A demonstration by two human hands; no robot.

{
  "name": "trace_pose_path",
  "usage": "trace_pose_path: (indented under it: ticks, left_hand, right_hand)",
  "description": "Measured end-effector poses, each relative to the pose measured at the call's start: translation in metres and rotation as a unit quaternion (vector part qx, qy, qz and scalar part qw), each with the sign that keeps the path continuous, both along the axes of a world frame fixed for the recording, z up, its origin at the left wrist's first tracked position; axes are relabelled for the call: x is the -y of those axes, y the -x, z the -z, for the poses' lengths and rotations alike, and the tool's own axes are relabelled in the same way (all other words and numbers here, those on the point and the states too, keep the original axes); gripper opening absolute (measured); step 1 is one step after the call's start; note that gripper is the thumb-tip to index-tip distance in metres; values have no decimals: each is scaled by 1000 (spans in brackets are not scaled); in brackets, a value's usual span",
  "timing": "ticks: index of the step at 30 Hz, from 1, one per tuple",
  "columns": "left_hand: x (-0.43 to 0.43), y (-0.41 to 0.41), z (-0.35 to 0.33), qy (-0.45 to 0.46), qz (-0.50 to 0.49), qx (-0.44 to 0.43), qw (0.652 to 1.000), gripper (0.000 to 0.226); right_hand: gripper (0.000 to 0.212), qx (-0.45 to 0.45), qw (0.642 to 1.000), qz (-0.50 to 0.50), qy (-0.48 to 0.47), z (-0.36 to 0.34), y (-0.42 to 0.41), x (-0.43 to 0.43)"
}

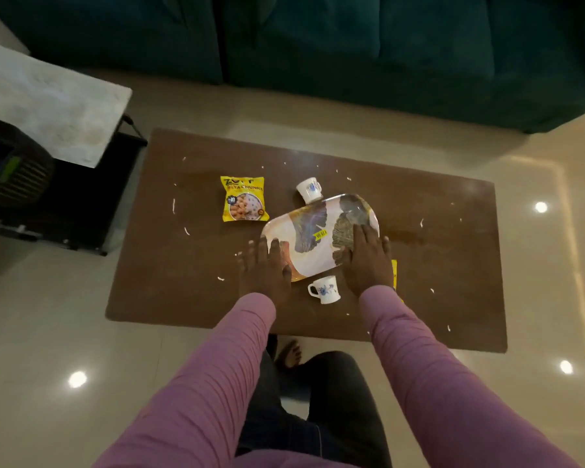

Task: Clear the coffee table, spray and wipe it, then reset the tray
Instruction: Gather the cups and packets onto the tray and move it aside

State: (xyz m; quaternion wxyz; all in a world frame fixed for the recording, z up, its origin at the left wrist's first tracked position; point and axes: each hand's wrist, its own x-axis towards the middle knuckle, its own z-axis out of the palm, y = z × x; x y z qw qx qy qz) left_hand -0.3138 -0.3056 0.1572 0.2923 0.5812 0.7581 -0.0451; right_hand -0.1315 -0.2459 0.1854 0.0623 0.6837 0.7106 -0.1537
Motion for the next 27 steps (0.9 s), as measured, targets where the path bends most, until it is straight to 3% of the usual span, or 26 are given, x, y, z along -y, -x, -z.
trace_pose_path:
  ticks: [5, 8, 11, 16, 18, 22, 27]
  left_hand:
    - [-29, -4, 57, 35, -27, 3, 999, 63]
    - [-42, -4, 92, 67, -118, 17, 991, 60]
    - [-52, -11, 126, 104, -258, 35, 960, 54]
    - [-54, -23, 168, 73, -442, 151, 881, 43]
    - [-55, -22, 178, 65, -459, 144, 874, 37]
    - [-63, -12, 180, 45, -436, 95, 894, 32]
    - [-97, -8, 182, 38, -425, 98, 899, 35]
  right_hand:
    - [54, -6, 999, 46, 12, 58, -24, -59]
    - [51, -15, 998, 58, 20, 102, -41, -90]
    - [41, -19, 995, 97, 29, 140, -62, -117]
    - [31, -78, 978, 182, 64, 185, -95, -148]
    - [30, -92, 975, 183, 85, 199, -106, -156]
    - [24, -116, 967, 215, 71, 210, -119, -158]
    - [27, -90, 955, 270, 78, 208, -138, -137]
